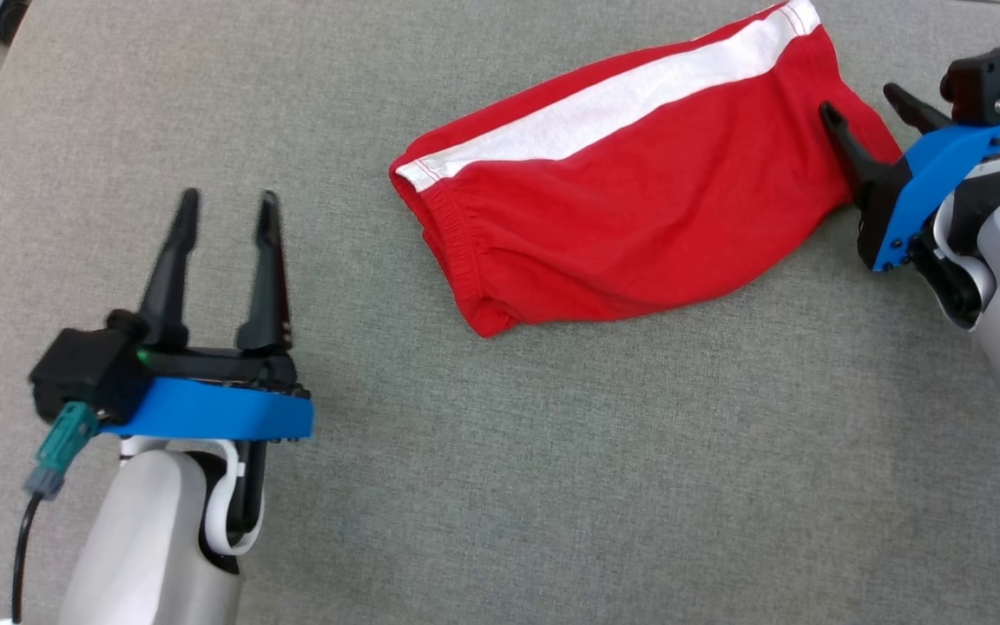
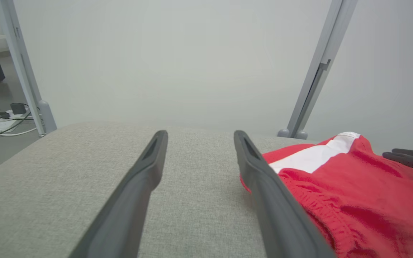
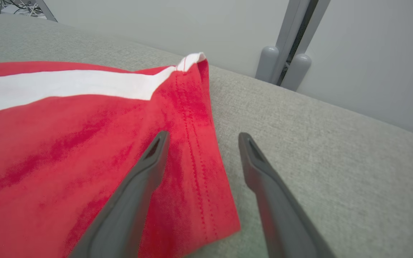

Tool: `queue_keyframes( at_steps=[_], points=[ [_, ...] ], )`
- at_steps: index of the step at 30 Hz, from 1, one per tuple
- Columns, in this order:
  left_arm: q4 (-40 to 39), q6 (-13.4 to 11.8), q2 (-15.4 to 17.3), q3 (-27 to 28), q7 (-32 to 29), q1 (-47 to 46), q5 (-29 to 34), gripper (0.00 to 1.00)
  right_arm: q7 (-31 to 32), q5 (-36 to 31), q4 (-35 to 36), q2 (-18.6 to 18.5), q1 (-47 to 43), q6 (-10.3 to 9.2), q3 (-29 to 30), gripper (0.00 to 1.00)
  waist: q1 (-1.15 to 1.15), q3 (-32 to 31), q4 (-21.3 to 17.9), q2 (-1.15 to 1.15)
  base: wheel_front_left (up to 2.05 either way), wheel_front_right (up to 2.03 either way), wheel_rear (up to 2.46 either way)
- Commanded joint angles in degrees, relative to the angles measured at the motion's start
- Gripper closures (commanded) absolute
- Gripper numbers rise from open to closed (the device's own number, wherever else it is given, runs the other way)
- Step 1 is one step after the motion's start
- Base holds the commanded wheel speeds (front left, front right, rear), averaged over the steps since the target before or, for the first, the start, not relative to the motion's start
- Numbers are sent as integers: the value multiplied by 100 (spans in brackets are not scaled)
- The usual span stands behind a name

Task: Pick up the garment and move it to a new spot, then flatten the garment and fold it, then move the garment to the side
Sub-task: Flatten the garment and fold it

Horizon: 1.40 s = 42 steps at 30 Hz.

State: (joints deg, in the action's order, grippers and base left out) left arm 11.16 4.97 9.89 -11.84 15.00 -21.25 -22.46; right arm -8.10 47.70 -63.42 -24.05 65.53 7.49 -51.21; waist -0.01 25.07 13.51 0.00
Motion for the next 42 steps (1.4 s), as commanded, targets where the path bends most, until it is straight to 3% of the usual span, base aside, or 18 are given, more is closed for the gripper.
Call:
queue_keyframes(
  at_steps=[1, 7, 13, 14, 15, 17, 27, 42],
  points=[
    [-158, -68, -109, 250, 23, 118, 146, 0, 38, 60, -37, -45, -112, 2, -47, 0, 1, -11, 13, 0, 0, 0, 0],
    [-453, -25, -388, 898, 24, 391, 525, 0, 223, 298, -204, 50, -274, 2, -96, 0, 1, -30, 18, 0, 0, 0, 0],
    [-514, 65, -545, 1124, 24, 465, 705, 0, 475, 429, -223, 152, -437, 6, -228, 0, 1, -28, 36, 0, 0, 0, 0],
    [-507, 90, -575, 1156, 24, 465, 734, 0, 523, 471, -203, 160, -468, 9, -244, 8, 1, -30, 41, 0, 0, 0, 0],
    [-503, 107, -591, 1189, 24, 464, 766, 0, 572, 524, -170, 172, -500, 9, -259, 51, 1, -34, 42, 0, 0, 0, 0],
    [-495, 124, -608, 1243, 24, 472, 813, 0, 674, 641, -92, 195, -558, 10, -290, 100, 1, -50, 35, 0, 0, 0, 0],
    [-404, 200, -686, 1450, 24, 650, 1000, 0, 214, 1248, 243, 186, -831, 3, -98, 100, 1, -399, -233, 0, 0, 0, 0],
    [-355, 259, -688, 1621, 24, 1112, 1220, 0, -668, 1966, 1212, -27, -2322, 2, 161, 100, 1, -1094, -958, 0, 0, 0, 0]
  ],
)
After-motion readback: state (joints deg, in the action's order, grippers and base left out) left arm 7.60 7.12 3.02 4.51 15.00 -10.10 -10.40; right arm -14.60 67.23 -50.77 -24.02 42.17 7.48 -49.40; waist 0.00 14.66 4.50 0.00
